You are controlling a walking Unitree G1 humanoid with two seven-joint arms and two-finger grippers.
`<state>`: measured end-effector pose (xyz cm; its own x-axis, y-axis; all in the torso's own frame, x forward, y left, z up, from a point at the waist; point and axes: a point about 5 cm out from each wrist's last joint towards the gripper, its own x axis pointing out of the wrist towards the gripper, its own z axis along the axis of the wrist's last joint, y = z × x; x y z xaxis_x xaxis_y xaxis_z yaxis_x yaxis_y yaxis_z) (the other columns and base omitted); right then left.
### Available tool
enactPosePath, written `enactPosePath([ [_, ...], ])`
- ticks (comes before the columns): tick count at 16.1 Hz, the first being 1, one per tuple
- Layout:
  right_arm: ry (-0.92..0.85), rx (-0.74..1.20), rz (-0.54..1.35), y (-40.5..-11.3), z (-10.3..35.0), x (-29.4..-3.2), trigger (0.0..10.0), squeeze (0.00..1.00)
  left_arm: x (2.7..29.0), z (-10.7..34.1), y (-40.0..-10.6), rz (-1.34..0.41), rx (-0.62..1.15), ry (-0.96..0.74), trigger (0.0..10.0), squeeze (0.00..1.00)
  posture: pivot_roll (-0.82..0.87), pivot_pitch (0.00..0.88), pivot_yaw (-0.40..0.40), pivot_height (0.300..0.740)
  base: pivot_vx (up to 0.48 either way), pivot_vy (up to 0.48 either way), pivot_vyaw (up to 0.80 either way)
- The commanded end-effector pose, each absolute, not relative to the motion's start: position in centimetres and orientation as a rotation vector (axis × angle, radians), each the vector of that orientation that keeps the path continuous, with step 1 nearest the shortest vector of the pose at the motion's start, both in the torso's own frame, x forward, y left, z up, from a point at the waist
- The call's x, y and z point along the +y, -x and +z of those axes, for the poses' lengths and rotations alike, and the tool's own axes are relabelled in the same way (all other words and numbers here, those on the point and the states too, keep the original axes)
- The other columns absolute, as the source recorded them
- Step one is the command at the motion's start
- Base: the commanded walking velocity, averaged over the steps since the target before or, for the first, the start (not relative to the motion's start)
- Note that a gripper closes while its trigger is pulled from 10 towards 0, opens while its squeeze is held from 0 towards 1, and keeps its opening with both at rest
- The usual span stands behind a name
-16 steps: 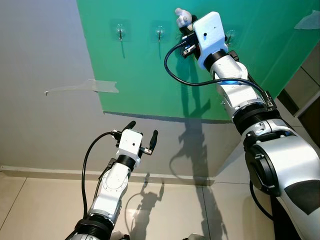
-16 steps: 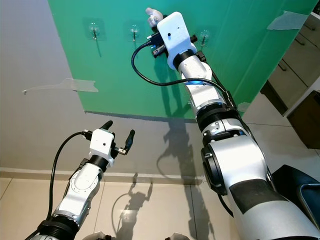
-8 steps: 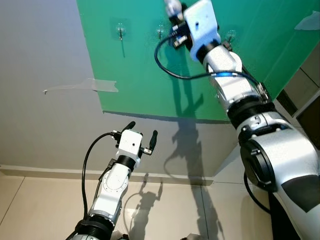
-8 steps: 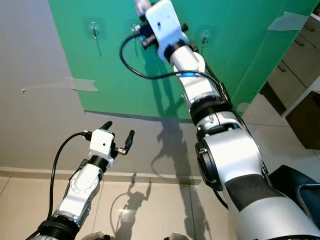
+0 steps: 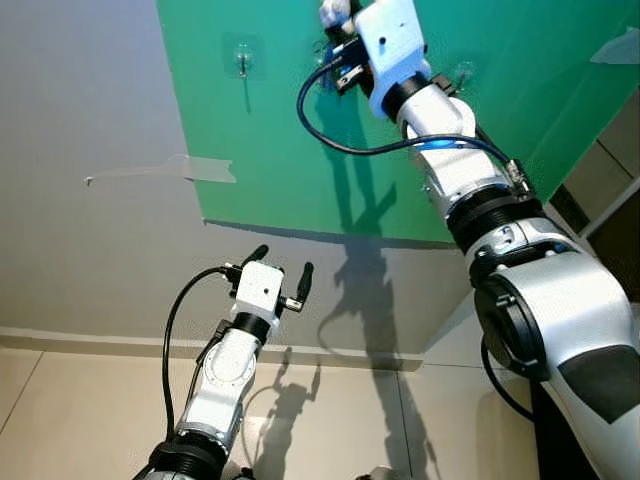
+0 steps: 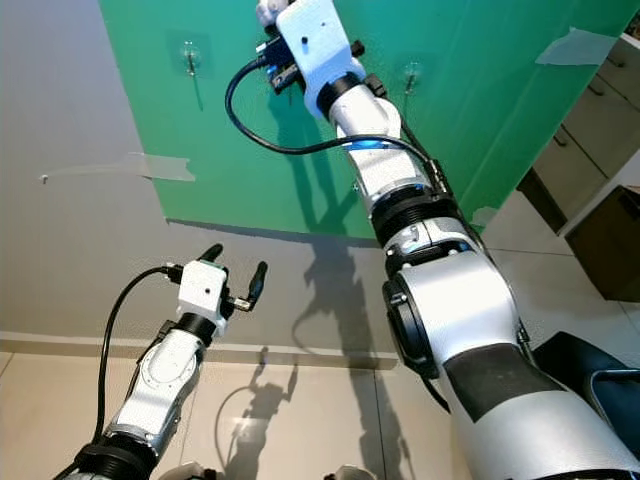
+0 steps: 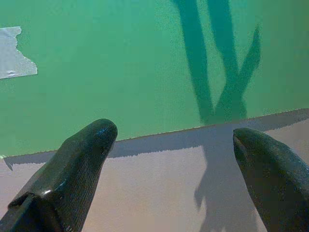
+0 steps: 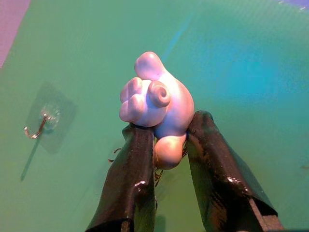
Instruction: Hang keys on a hook
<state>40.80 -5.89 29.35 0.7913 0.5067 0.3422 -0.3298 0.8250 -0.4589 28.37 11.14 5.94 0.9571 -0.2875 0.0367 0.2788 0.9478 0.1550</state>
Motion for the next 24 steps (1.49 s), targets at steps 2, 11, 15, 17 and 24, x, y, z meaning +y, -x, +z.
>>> enactPosePath([
  [2,0.397,-0.499,0.466,-40.8,30.3,-5.6,0.0,0.0,11.1,6.2,-28.2,-0.28,-0.074,-0.151,10.0,0.0,-0.02,0.0,-0.109,0.723,0.0,0.0,0.0],
  [11,0.391,-0.429,0.463,-40.8,27.9,-5.5,0.0,0.0,11.4,6.0,-27.9,-0.266,-0.071,-0.154,10.0,0.0,-0.01,0.0,-0.116,0.723,0.0,0.0,0.0],
  [15,0.384,-0.406,0.46,-40.8,27.0,-5.7,0.0,0.0,11.4,5.9,-27.5,-0.269,-0.065,-0.156,10.0,0.0,-0.01,0.0,-0.114,0.723,0.0,0.0,0.0],
  [17,0.384,-0.399,0.458,-40.8,26.8,-5.7,0.0,0.0,11.3,5.9,-27.4,-0.27,-0.064,-0.157,10.0,0.0,-0.01,0.0,-0.114,0.723,0.0,0.0,0.0],
  [24,0.38,-0.492,0.489,-40.6,29.5,-5.0,0.0,0.0,11.4,6.1,-27.6,-0.266,-0.067,-0.157,10.0,0.0,-0.01,0.0,-0.119,0.723,0.0,0.0,0.0],
])
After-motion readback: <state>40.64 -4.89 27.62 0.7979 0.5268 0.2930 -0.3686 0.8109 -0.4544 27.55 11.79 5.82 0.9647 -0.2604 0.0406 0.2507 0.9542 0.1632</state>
